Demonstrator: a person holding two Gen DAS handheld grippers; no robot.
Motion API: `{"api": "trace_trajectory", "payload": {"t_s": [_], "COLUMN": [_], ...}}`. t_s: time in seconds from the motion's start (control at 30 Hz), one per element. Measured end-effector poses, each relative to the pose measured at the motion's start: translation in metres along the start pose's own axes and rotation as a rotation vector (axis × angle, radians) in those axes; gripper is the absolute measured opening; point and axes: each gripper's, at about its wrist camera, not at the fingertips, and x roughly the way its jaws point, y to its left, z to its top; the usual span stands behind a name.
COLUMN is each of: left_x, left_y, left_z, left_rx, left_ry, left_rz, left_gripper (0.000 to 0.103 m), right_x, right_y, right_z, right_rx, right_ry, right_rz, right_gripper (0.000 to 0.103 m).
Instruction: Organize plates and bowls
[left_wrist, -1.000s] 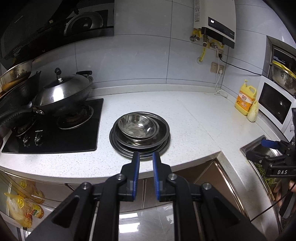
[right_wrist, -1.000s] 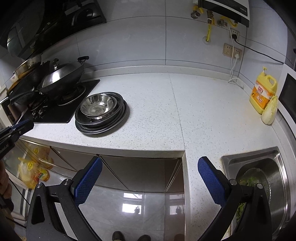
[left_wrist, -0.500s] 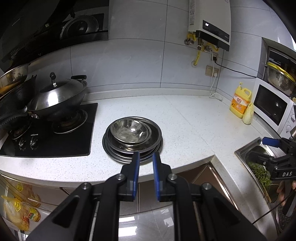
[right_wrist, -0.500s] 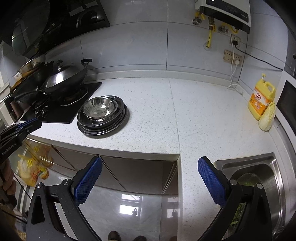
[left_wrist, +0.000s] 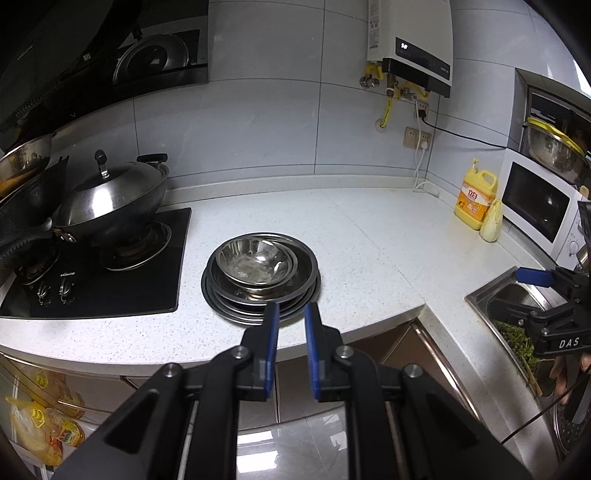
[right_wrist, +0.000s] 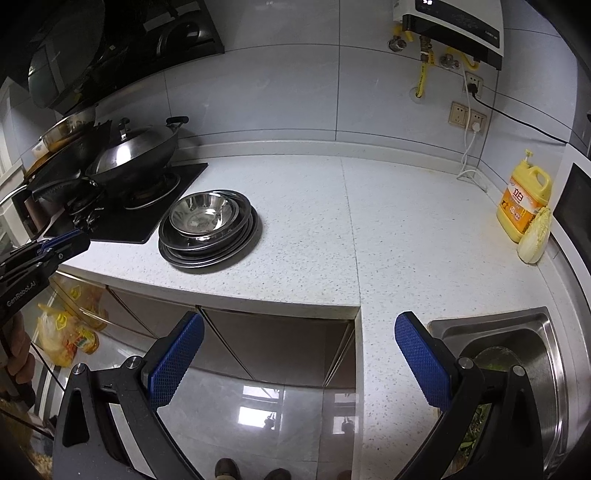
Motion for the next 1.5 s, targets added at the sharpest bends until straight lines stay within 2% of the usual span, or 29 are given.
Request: {"api": "trace_trajectory", "payload": {"t_s": [0.37, 0.87, 1.07, 1.5], "left_x": [0.000, 0.005, 0.011, 0.017], "left_y": [-0.003, -0.004, -0.014, -0.041], "left_z": [-0.005, -0.003, 0.000, 0.010], "left_rx": [-0.003, -0.009, 0.009, 0.055], "left_ry": [0.008, 0.017, 0.015, 0.006], "left_rz": [0.002, 0.011, -0.006, -0.090], "left_gripper": [0.013, 0.013, 0.013, 0.013], "right_x": [0.008, 0.011, 0.008, -0.011], "right_y": [0.009, 0.001, -0.007, -0.042], "right_z": [0.001, 0.006, 0.004, -0.002], "right_rx": [-0.028, -0.041, 0.006, 0.125], "right_ry": [0.016, 0.016, 0.007, -0.015], "right_rz": [0.039, 0.028, 0.017, -0.064], "right_gripper": [0.102, 0.102, 0.102, 0.102]}}
